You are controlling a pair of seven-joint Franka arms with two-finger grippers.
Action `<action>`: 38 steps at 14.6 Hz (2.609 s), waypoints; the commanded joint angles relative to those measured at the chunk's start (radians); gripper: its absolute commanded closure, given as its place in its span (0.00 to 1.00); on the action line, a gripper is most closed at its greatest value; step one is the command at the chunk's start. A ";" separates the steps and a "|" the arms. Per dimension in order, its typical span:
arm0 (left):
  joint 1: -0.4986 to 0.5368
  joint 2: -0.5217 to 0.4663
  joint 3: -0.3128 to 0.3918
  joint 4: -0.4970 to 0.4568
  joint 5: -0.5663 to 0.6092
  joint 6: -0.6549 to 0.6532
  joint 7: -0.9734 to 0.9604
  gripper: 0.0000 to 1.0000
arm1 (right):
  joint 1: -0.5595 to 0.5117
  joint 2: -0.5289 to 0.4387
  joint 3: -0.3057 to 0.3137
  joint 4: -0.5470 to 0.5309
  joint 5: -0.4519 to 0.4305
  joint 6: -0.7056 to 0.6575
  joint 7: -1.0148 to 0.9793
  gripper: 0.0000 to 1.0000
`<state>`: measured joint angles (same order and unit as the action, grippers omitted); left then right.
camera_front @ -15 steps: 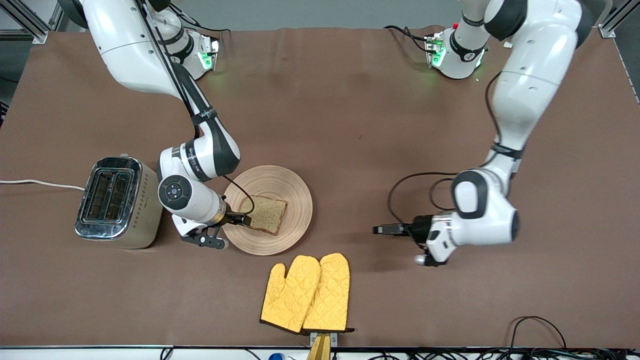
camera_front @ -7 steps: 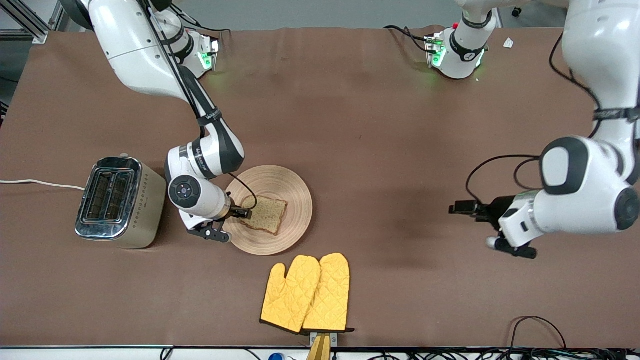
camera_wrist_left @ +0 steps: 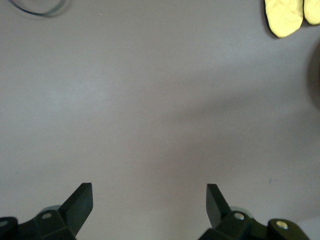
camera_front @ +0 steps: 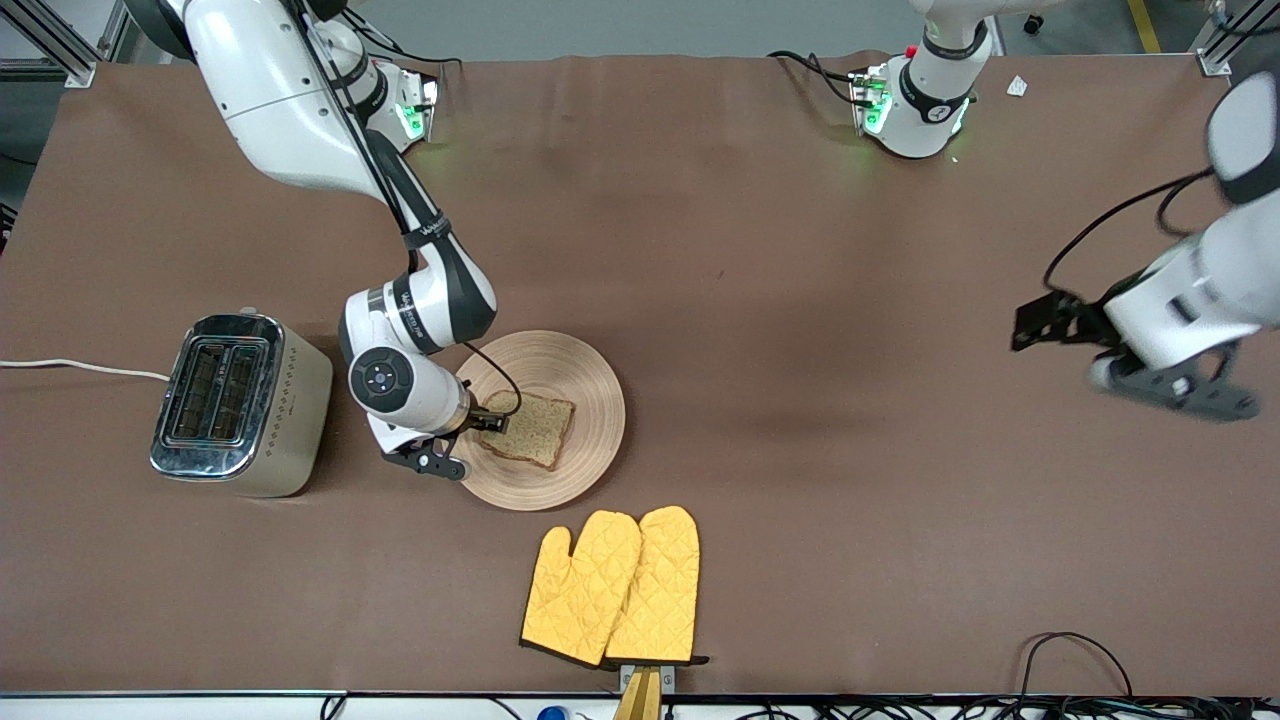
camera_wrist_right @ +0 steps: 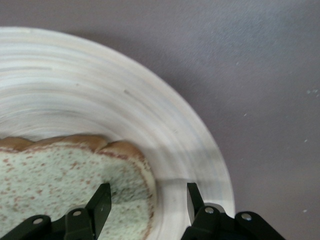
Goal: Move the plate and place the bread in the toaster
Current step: 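Grasp the bread slice on the plate with the right gripper, then lift the bread slice and carry it above the toaster slot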
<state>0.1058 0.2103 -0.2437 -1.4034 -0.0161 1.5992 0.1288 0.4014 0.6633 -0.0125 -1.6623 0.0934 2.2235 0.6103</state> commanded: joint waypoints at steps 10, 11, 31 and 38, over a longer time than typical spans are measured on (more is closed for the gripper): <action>0.009 -0.134 -0.029 -0.094 0.033 0.013 -0.090 0.00 | 0.013 -0.010 -0.006 -0.056 0.002 0.083 0.037 0.36; 0.011 -0.131 -0.029 -0.088 0.031 0.013 -0.090 0.00 | 0.011 -0.010 -0.006 -0.063 0.002 0.091 0.037 0.37; -0.193 -0.160 0.221 -0.066 0.030 -0.019 -0.094 0.00 | 0.042 -0.039 -0.012 0.249 -0.186 -0.391 0.026 1.00; -0.186 -0.157 0.210 -0.066 0.031 -0.038 -0.095 0.00 | 0.053 -0.083 -0.009 0.334 -0.616 -0.689 -0.042 1.00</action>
<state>-0.0728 0.0648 -0.0298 -1.4669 -0.0059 1.5848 0.0527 0.4472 0.6158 -0.0224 -1.3219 -0.4011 1.5925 0.6163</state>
